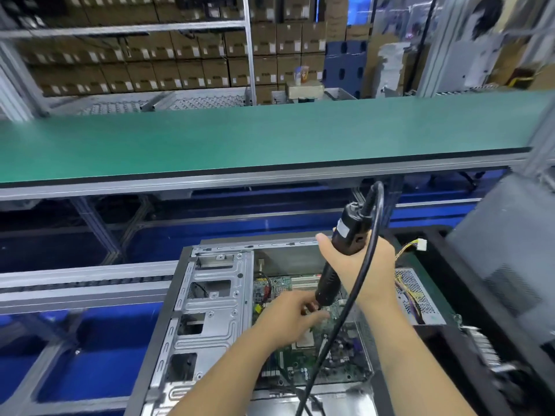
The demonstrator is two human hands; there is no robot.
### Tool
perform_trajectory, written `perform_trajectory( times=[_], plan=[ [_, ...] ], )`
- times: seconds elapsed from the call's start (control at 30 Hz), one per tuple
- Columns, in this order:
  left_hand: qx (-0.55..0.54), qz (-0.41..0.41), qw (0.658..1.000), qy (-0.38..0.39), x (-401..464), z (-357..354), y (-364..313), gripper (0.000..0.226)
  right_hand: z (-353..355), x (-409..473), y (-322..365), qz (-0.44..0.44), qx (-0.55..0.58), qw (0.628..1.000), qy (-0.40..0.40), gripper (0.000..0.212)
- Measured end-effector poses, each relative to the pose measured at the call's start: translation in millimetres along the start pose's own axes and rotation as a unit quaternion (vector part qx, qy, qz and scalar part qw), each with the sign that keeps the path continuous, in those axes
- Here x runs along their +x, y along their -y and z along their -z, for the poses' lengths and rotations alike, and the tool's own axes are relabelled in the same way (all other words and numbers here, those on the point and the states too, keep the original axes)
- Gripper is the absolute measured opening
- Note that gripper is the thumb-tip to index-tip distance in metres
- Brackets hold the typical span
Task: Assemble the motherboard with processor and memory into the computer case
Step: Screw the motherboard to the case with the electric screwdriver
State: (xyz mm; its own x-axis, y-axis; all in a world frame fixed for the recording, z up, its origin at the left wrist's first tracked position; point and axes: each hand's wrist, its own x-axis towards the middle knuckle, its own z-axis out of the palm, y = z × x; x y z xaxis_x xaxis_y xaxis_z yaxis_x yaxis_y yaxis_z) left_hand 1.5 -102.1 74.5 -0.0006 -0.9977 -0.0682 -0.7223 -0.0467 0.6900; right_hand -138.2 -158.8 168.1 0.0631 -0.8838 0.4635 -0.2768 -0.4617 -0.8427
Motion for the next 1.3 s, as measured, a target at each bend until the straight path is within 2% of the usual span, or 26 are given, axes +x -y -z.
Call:
perform_trajectory(
  times=[0.07, 0.2, 0.3, 0.4, 0.43, 0.53, 0.6, 0.67, 0.7, 0.73, 0.77, 0.83, 0.93, 1.1, 1.2, 1.3],
  plan=[
    [0.04, -0.001, 0.999, -0.036, -6, -1, -2, 0.026, 0, -6, 1, -0.005, 0.024, 1.0, 0.007, 0.029],
    [0.047, -0.007, 0.994, -0.098, -18, -9, -6, 0.022, 2, -11, 8, 0.004, 0.042, 0.998, 0.037, 0.024],
    [0.028, 0.0, 0.995, -0.093, -20, -11, -11, 0.02, 7, -12, 10, 0.012, 0.036, 0.998, 0.051, 0.026],
    [0.043, 0.019, 0.997, -0.056, -25, -6, -9, 0.044, 14, -15, 5, 0.021, 0.03, 0.999, 0.028, 0.031],
    [0.054, 0.025, 0.996, -0.065, -27, -3, -6, 0.045, 18, -15, 4, 0.016, 0.031, 0.999, 0.019, 0.031],
    [0.1, 0.021, 0.987, -0.121, -33, 4, -2, 0.021, 28, -10, -1, -0.007, 0.015, 1.0, 0.003, 0.032],
    [0.187, 0.011, 0.97, -0.156, -37, 4, -2, 0.022, 33, -8, -2, -0.02, 0.007, 1.0, -0.004, 0.031],
    [0.263, 0.035, 0.938, -0.225, -41, 6, 1, 0.011, 37, -8, -2, -0.023, 0.014, 1.0, -0.005, 0.03],
    [0.287, 0.073, 0.921, -0.251, -44, 6, 3, 0.016, 39, -8, -2, -0.022, 0.018, 1.0, -0.004, 0.03],
    [0.311, 0.118, 0.907, -0.26, -46, 7, 6, 0.032, 39, -8, -2, -0.023, 0.02, 1.0, -0.003, 0.03],
    [0.318, 0.157, 0.903, -0.243, -50, 8, 11, 0.044, 39, -8, -1, -0.024, 0.022, 0.999, 0.0, 0.03],
    [0.293, 0.179, 0.914, -0.218, -53, 7, 25, 0.046, 36, -9, 0, -0.025, 0.027, 0.999, 0.006, 0.029],
    [0.202, 0.135, 0.944, -0.223, -53, 13, 38, 0.039, 29, -11, 1, -0.019, 0.034, 0.999, 0.008, 0.027],
    [0.105, 0.092, 0.961, -0.239, -50, 28, 47, 0.038, 18, -15, -5, -0.027, 0.031, 0.999, -0.008, 0.032],
    [0.103, 0.091, 0.962, -0.234, -50, 29, 47, 0.037, 12, -20, -10, -0.022, 0.023, 0.999, -0.018, 0.034],
    [0.129, 0.09, 0.967, -0.202, -53, 24, 49, 0.053, 11, -22, -13, -0.022, 0.026, 0.999, -0.01, 0.03]
  ],
)
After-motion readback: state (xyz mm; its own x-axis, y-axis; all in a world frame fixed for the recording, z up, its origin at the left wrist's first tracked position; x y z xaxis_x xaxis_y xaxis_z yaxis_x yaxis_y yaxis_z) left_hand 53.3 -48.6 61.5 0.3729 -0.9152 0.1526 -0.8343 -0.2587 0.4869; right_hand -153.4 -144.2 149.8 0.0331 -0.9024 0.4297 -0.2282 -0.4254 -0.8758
